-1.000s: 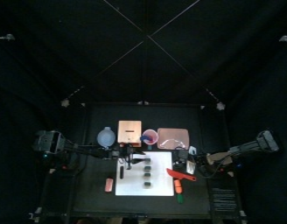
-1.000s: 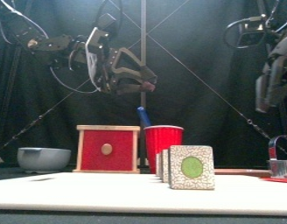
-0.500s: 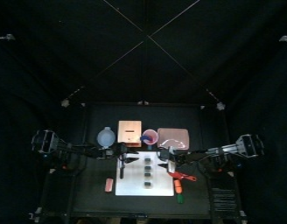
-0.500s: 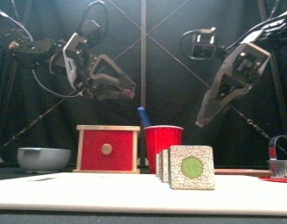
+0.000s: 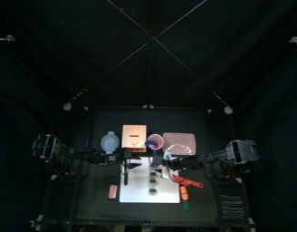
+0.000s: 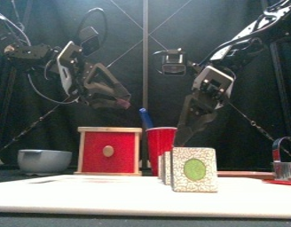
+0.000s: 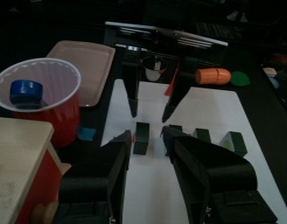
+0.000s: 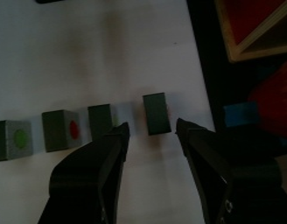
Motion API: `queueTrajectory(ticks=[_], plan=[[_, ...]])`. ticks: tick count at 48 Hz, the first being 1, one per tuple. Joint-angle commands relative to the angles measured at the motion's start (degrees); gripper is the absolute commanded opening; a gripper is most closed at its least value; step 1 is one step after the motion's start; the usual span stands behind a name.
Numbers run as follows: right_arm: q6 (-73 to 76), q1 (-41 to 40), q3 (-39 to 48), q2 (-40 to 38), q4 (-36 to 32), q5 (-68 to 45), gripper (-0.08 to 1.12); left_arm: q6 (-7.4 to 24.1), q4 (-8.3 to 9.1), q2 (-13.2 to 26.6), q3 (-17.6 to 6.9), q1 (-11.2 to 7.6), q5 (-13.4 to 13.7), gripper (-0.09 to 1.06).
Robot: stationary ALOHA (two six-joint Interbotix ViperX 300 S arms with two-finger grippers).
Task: Place sushi on board then cut the sushi with the knife then place the pieces on the plate
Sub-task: Place the 4 sushi pieces on the plate
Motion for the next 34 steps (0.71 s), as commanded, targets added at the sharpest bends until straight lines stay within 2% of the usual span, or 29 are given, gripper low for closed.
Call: queueTrajectory(ticks=[1,17,27,34], plan=[[-0.3,-0.9,-2.5,0.5,-0.1,0.8,0.82,0.1,0.00,-0.7,-0.6,0.26,0.2,0.75],[-0.2,-0.9,-4.8,5.0,0.1,1.1,0.79,0.1,0.09,-0.7,-0.6,0.18,2.3,0.75],[0.4,-1.1,-5.1,6.2,0.4,1.1,0.65,0.1,0.00,-0.7,-0.6,0.18,2.5,0.75],[0.4,-1.4,-4.3,3.7,1.1,2.5,0.62,0.1,0.00,-0.5,-0.6,0.26,2.5,0.75]])
